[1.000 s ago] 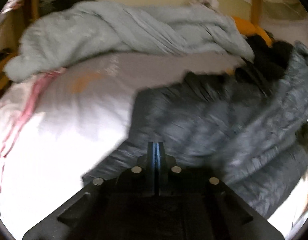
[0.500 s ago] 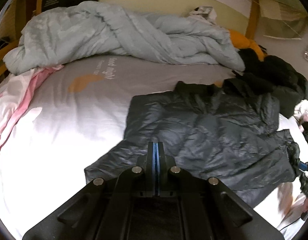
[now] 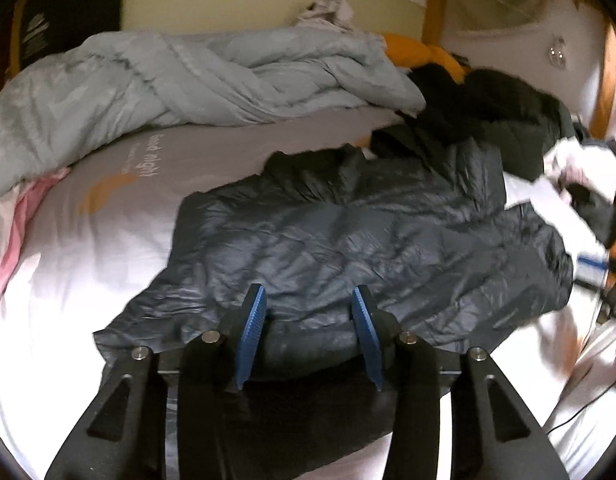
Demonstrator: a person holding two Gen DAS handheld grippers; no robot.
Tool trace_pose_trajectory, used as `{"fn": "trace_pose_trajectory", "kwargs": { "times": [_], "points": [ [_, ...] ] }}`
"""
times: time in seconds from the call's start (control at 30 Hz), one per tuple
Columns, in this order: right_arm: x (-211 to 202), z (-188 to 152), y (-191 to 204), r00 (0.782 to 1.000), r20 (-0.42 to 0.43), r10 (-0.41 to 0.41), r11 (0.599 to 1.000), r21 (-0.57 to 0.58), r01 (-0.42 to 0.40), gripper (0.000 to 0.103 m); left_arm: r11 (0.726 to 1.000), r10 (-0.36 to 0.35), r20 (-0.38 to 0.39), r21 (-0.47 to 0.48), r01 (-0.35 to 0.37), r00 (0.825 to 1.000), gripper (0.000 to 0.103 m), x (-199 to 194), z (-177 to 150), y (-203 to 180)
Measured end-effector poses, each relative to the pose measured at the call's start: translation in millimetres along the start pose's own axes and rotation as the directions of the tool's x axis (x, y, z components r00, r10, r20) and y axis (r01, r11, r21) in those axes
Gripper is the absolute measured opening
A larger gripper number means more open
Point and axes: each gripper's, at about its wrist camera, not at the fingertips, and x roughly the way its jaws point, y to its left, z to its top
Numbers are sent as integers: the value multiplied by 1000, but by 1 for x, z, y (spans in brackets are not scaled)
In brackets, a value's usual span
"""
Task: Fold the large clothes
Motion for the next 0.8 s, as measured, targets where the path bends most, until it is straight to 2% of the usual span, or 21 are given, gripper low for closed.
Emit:
{"fn": "trace_pose_trajectory", "kwargs": {
  "times": [0.1,0.17,0.23,0.33,0.37,0.4,0.43,0.47,0.53,0.6,0.63,0.67,0.73,0.77,0.8],
  "points": [
    [2,28,-11,999,33,8,999,33,-10,70,999,-10,-32,39,11,999,45,10,-4,-12],
    [12,45,-17,999,12,52,998,36,-52,72,998,-31,-55,55,34,998,45,14,-6,-17],
    [30,57,-20,994,-45,102,994,36,-100,72,995,-49,-76,81,55,996,47,18,-8,-24],
    [62,61,-16,972,-162,168,986,22,-167,72,991,-43,-95,124,55,995,50,23,-12,-32],
    [70,60,-14,969,-185,165,986,15,-165,55,990,-38,-101,132,52,994,51,25,-12,-33],
    [76,60,-10,968,-198,152,988,4,-155,16,990,-37,-108,134,51,993,52,28,-13,-34],
    [81,62,-6,970,-200,139,989,-15,-145,8,990,-35,-116,132,50,993,52,31,-13,-34],
    [80,65,-2,978,-170,117,992,-33,-125,8,991,-28,-118,127,43,993,52,34,-13,-33],
    [70,81,5,998,-45,50,996,-71,-53,8,995,11,-106,102,0,994,51,37,-11,-31],
    [51,100,9,994,110,15,997,-81,-6,7,997,55,-78,53,-51,995,32,36,-8,-24],
    [35,108,12,975,223,6,996,-85,14,7,997,72,-61,21,-71,996,28,35,-6,-19],
    [20,112,17,944,330,-3,994,-99,38,7,996,91,-40,-12,-91,995,26,32,-4,-14],
    [-1,107,27,880,474,-45,984,-133,122,7,992,116,-6,-56,-116,993,23,26,-1,-5],
    [-4,99,33,861,503,-69,976,-147,164,7,991,117,-1,-66,-117,993,22,24,0,-1],
    [-2,89,37,857,507,-91,967,-162,198,7,991,115,-8,-67,-115,993,22,24,1,2]
  ]
}}
